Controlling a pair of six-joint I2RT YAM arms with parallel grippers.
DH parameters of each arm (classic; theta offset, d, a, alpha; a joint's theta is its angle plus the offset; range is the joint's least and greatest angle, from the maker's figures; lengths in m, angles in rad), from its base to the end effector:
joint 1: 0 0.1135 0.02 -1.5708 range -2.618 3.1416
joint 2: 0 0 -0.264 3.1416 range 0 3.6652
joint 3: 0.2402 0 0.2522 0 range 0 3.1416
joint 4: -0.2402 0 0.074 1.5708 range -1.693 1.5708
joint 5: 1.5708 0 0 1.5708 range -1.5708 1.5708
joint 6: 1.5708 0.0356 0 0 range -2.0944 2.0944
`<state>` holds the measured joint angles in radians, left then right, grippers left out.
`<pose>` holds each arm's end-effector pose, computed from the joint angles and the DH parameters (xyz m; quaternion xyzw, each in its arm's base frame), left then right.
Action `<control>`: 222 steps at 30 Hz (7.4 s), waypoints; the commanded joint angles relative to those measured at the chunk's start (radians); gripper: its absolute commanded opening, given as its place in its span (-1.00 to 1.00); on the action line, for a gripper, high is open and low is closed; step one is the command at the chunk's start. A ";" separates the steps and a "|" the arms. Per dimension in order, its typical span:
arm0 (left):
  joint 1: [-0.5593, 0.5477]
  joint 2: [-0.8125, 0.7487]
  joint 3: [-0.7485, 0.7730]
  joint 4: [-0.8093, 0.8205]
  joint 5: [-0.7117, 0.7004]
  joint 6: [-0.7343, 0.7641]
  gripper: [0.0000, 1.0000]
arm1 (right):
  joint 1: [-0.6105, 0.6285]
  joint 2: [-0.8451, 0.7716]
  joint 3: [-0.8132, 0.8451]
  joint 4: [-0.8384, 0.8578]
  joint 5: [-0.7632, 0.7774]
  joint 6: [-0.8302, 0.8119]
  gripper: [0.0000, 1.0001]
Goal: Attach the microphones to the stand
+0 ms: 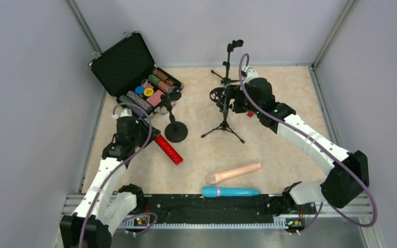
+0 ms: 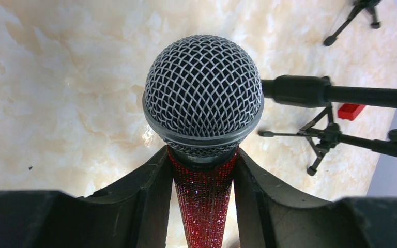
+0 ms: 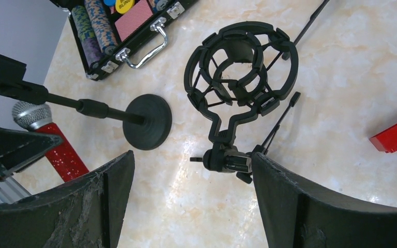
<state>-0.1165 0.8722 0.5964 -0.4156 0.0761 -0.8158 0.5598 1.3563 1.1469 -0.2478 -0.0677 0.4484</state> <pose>0.1850 -0.0244 0.2369 -0.2945 0.8551 -0.2219 0.3645 0.2649 0.1689 0.3309 -0.0651 0.8462 0.2803 0.4486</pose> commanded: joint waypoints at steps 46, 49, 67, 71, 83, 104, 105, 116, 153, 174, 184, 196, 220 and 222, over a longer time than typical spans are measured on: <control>-0.003 -0.002 0.431 0.482 0.713 0.150 -1.00 | -0.006 -0.130 -0.038 0.095 -0.043 -0.015 0.64; -0.015 0.028 0.417 0.518 0.725 0.107 -1.00 | -0.007 -0.129 -0.042 0.094 -0.058 -0.016 0.64; -0.229 0.223 0.436 0.480 0.712 0.103 -1.00 | -0.166 -0.114 -0.097 0.174 -0.653 -0.001 0.66; -0.285 0.267 0.443 0.484 0.705 0.092 -1.00 | -0.182 -0.114 -0.114 0.230 -0.779 0.024 0.69; -0.343 0.344 0.452 0.571 0.711 0.009 -1.00 | -0.190 -0.084 -0.269 0.726 -1.060 0.370 0.76; -0.380 0.356 0.450 0.664 0.680 -0.039 -1.00 | -0.099 -0.089 -0.322 0.855 -1.005 0.437 0.98; -0.379 0.355 0.449 0.663 0.680 -0.040 -1.00 | -0.090 -0.081 -0.316 0.863 -1.006 0.445 0.98; -0.382 0.342 0.443 0.669 0.678 -0.044 -1.00 | -0.044 0.020 -0.269 0.989 -0.981 0.532 0.85; -0.382 0.322 0.424 0.626 0.626 -0.036 0.08 | -0.011 0.119 -0.174 0.948 -1.028 0.509 -1.00; -0.381 0.175 0.430 0.428 0.333 0.150 0.80 | -0.031 0.003 -0.048 0.490 -0.922 0.158 -1.00; -0.381 0.120 0.436 0.372 0.300 0.285 0.75 | -0.118 -0.081 -0.067 0.482 -0.892 0.150 -1.00; -0.381 0.168 0.504 0.331 0.430 0.435 0.74 | -0.267 -0.191 -0.062 0.419 -0.892 0.067 -1.00; -0.442 0.449 0.685 0.260 0.294 0.200 0.97 | -0.279 -0.383 -0.121 0.107 -0.121 -0.085 -1.00; -0.454 0.478 0.689 0.251 0.275 0.180 0.97 | -0.280 -0.384 -0.123 0.103 -0.118 -0.080 -1.00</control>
<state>-0.5472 1.3140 1.2377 -0.1635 0.3969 -0.5705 0.2893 0.9951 1.0203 -0.1501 -0.2436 0.3763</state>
